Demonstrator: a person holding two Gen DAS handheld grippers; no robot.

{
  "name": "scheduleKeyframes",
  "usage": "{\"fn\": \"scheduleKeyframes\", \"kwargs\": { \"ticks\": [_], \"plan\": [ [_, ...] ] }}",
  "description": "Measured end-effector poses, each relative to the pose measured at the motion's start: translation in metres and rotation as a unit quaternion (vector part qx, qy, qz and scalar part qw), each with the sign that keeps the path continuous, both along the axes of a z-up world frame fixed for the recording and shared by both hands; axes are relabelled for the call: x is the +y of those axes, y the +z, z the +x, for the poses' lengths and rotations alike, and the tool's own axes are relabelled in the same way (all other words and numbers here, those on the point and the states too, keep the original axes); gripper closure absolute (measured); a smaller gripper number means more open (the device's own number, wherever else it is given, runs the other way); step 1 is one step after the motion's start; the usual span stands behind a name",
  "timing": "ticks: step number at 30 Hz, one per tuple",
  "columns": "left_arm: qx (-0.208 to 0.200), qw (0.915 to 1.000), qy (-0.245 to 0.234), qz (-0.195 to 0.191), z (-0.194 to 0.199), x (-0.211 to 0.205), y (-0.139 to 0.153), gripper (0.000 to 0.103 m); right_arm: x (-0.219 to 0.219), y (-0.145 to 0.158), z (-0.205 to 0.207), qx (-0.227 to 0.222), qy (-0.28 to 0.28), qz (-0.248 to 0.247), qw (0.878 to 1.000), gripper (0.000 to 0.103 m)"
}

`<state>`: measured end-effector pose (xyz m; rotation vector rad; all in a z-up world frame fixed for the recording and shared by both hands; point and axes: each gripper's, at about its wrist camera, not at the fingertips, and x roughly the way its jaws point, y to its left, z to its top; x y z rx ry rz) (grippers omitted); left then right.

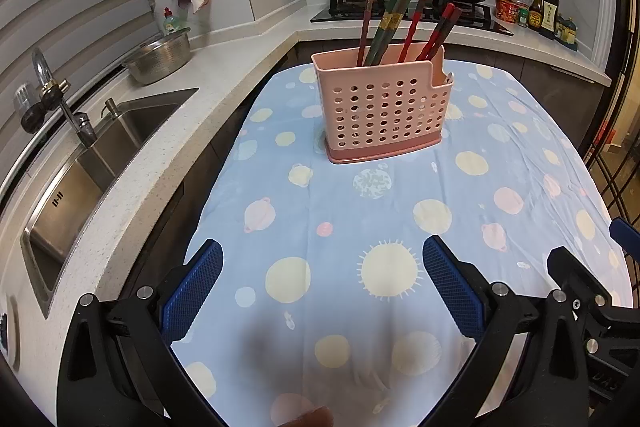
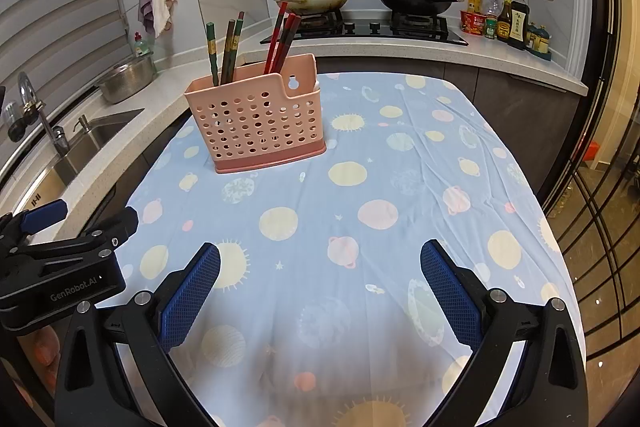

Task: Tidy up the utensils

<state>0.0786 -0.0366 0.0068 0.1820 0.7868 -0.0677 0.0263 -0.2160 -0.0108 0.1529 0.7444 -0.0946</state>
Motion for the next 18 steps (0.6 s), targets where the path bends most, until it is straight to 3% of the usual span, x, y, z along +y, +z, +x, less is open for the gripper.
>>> {"fn": "scheduleKeyframes", "kwargs": {
  "ticks": [18],
  "plan": [
    [0.002,1.0,0.007,-0.001,-0.0003,0.0,-0.0007,0.007,0.0,0.0,0.001,0.003,0.001,0.002,1.0,0.007]
  ]
}}
